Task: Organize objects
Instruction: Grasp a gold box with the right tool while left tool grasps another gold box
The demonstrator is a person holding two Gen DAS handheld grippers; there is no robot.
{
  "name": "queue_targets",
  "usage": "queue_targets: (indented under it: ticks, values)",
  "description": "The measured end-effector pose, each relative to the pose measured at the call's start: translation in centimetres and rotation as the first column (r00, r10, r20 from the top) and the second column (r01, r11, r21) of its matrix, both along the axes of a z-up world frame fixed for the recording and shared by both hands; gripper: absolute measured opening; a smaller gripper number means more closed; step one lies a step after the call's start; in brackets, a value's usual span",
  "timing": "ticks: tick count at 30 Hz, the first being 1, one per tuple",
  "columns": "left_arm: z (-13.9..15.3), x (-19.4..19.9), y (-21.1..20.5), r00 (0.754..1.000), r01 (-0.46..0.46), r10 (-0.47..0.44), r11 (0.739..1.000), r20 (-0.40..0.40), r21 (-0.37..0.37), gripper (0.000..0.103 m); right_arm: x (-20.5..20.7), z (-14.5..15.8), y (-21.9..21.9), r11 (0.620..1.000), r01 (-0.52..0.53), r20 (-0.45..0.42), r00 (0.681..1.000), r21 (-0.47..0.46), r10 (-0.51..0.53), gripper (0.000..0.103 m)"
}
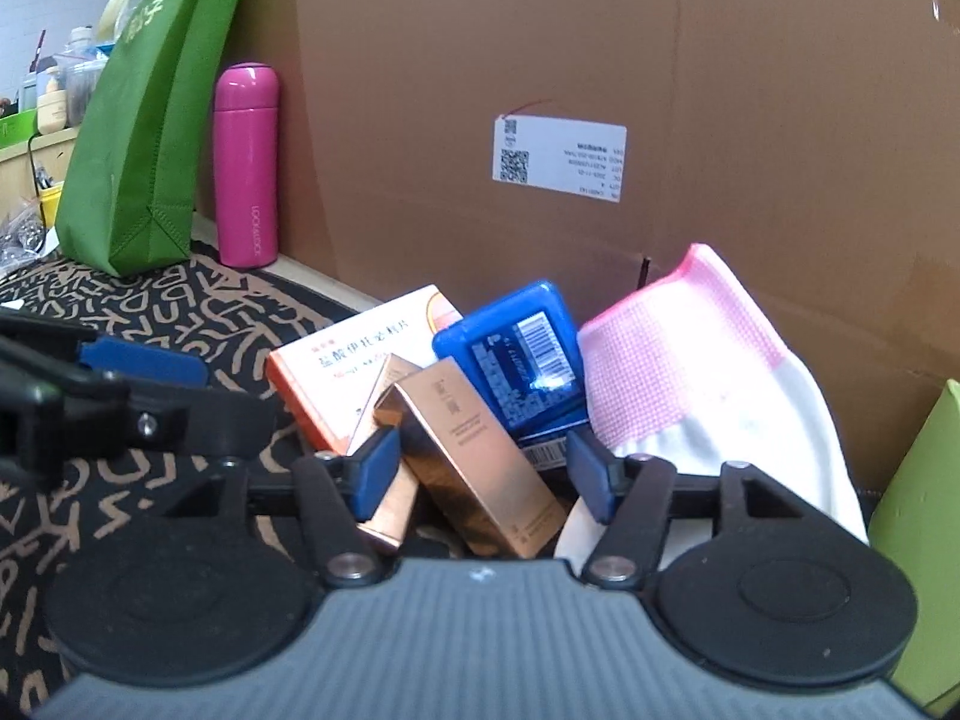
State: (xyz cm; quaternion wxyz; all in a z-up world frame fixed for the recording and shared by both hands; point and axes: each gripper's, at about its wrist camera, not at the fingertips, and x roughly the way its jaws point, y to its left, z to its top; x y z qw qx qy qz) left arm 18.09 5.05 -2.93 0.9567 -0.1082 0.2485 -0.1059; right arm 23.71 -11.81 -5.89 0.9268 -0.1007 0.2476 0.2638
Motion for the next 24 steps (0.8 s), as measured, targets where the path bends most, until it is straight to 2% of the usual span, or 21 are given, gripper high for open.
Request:
queue_targets:
  ticks: [1,2,4,6,8,10,12,16,17,18,21,23,24]
  values:
    - [-0.1,0.0,-0.1,1.0,0.004,-0.004,1.0,-0.003,0.002,0.078,0.1,0.0,-0.2,1.0,-0.002,-0.024,1.0,0.014,0.002,0.049]
    - [-0.2,0.1,-0.1,1.0,0.006,-0.006,1.0,-0.008,-0.001,0.078,0.1,0.0,-0.5,0.999,0.004,-0.055,0.998,0.038,-0.002,0.043]
    - [-0.3,0.2,-0.2,1.0,0.011,-0.011,1.0,-0.017,-0.001,0.078,-0.5,-0.2,-0.9,1.0,0.021,-0.052,0.998,0.008,-0.02,0.033]
    - [-0.5,0.3,-0.3,1.0,0.01,-0.01,1.0,-0.024,0.001,0.078,-1.4,-0.5,-1.6,0.999,0.05,-0.06,0.997,-0.014,-0.051,0.018]
    - [-0.7,0.4,-0.5,0.999,0.019,-0.019,1.0,-0.033,-0.003,0.077,-2.1,-1.0,-2.9,0.998,0.055,-0.114,0.992,0.021,-0.053,0.016]
    - [-1.0,0.8,-0.8,0.999,0.032,-0.033,0.999,-0.044,-0.014,0.076,-2.8,-1.5,-3.6,0.997,0.059,-0.113,0.992,0.039,-0.054,0.016]
    - [-1.2,1.0,-1.3,0.998,0.033,-0.034,0.999,-0.054,-0.007,0.071,-3.5,-0.8,-3.5,0.998,0.058,-0.027,0.998,0.033,-0.057,0.016]
    - [-1.0,0.9,-1.0,0.999,-0.006,0.005,1.0,-0.04,-0.03,0.069,-3.7,0.1,-1.5,0.997,-0.005,0.063,0.998,-0.077,0.01,0.018]
    - [-0.9,0.8,-0.6,0.999,-0.013,0.011,0.999,-0.031,-0.048,0.069,-3.4,0.1,-1.0,0.995,-0.017,0.067,0.997,-0.103,0.024,0.023]
    - [-0.7,0.7,-0.4,1.0,-0.017,0.016,0.998,-0.023,-0.064,0.069,-3.0,0.0,-0.4,0.992,-0.025,0.079,0.996,-0.123,0.035,0.034]
    - [-0.6,0.8,0.3,0.999,-0.015,0.011,0.993,-0.03,-0.115,0.069,-1.0,-0.6,0.6,0.988,-0.029,0.075,0.996,-0.15,0.041,0.055]
    - [-0.7,1.1,0.6,0.999,-0.002,-0.005,0.99,-0.048,-0.144,0.069,0.1,-0.9,0.8,0.986,-0.033,0.07,0.997,-0.161,0.045,0.059]
    - [-0.8,1.2,0.7,0.998,0.005,-0.013,0.988,-0.055,-0.152,0.069,0.5,-1.1,1.1,0.984,-0.033,0.049,0.998,-0.175,0.042,0.054]
